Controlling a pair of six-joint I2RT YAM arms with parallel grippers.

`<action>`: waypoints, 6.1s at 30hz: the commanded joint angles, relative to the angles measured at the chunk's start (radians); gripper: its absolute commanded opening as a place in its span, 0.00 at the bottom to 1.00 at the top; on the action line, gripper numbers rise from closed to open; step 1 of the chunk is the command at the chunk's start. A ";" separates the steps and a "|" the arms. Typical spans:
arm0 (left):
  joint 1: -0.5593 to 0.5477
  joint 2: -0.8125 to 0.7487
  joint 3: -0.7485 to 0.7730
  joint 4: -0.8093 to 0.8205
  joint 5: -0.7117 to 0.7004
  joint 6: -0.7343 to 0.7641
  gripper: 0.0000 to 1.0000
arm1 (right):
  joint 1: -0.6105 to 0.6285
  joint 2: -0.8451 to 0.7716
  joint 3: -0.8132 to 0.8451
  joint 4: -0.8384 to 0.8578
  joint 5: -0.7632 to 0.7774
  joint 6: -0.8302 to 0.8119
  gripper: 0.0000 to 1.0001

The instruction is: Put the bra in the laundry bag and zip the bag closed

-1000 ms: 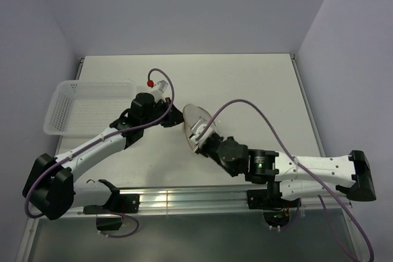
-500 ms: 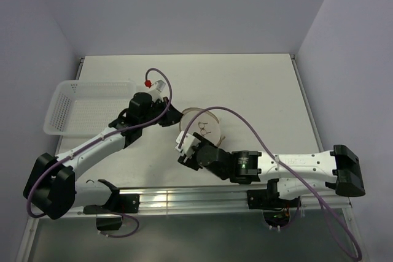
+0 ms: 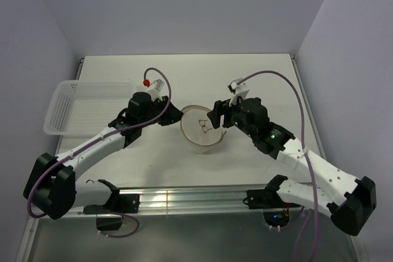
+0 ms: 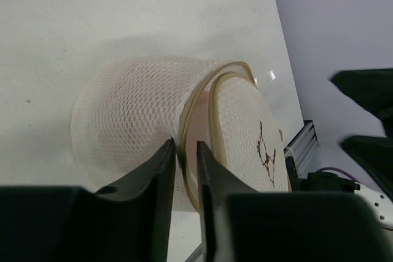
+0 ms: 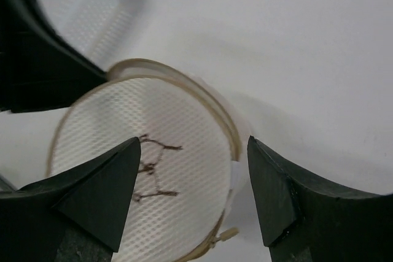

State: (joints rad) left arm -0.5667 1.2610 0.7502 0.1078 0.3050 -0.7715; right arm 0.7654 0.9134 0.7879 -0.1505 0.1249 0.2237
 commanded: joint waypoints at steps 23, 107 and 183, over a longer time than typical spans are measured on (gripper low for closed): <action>0.010 -0.221 -0.053 -0.086 -0.169 0.038 0.74 | -0.296 0.002 -0.279 0.238 -0.396 0.436 0.66; -0.104 0.051 0.016 0.150 -0.175 0.008 0.00 | -0.212 -0.238 -0.659 0.686 -0.076 0.928 0.00; -0.633 0.342 0.299 0.027 -0.807 0.084 0.28 | -0.094 -0.142 -0.615 0.654 0.173 1.016 0.00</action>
State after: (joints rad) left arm -1.1923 1.6073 1.0061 0.0704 -0.4526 -0.7136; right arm 0.6651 0.7769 0.1776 0.4652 0.2981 1.2556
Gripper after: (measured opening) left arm 0.290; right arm 0.036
